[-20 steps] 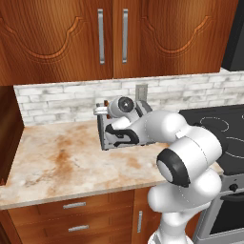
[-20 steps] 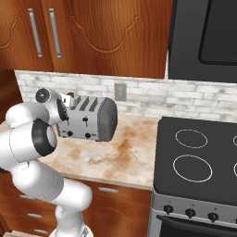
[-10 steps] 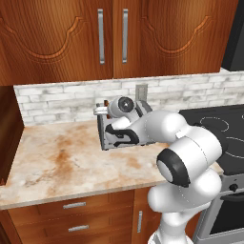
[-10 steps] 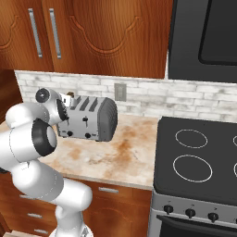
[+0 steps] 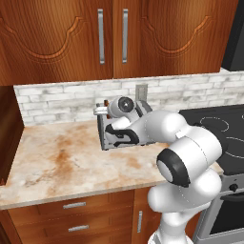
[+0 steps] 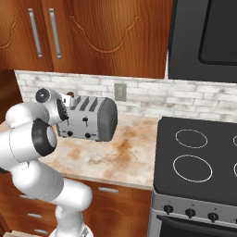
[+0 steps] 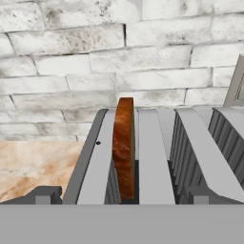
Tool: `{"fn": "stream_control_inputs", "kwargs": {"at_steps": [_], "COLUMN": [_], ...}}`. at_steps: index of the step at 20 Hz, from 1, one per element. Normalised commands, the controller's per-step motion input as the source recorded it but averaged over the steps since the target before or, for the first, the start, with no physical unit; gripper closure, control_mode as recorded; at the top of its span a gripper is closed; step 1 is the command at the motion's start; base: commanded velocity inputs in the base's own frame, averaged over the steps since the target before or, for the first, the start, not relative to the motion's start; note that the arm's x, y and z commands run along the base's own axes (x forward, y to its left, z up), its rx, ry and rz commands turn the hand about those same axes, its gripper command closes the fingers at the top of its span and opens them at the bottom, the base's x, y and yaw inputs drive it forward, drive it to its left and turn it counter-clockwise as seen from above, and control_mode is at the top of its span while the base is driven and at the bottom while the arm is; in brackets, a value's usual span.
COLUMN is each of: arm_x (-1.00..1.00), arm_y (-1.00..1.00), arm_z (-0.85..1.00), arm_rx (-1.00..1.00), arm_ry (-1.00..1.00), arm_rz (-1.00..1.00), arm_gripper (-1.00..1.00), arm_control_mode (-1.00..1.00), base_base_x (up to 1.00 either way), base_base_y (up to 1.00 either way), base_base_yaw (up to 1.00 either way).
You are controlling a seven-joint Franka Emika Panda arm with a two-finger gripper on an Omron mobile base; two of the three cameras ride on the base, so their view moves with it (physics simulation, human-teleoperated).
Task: Start the toaster. Once the lever pops up, take the bread to the plate on the dining counter.
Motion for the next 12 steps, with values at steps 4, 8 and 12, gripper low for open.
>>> {"fn": "stream_control_inputs", "kwargs": {"at_steps": [4,8,12], "arm_x": [0.0,0.0,0.0], "arm_y": [0.0,0.0,0.0], "arm_z": [0.0,0.0,0.0], "arm_rx": [0.0,0.0,0.0], "arm_ry": [0.0,0.0,0.0], "arm_rz": [0.0,0.0,0.0], "arm_gripper": [-1.0,-1.0,-1.0], "arm_control_mode": [-1.0,-1.0,-1.0], "base_base_x": [0.0,0.0,0.0], "base_base_y": [0.0,0.0,0.0], "base_base_yaw": [0.0,0.0,0.0]}}
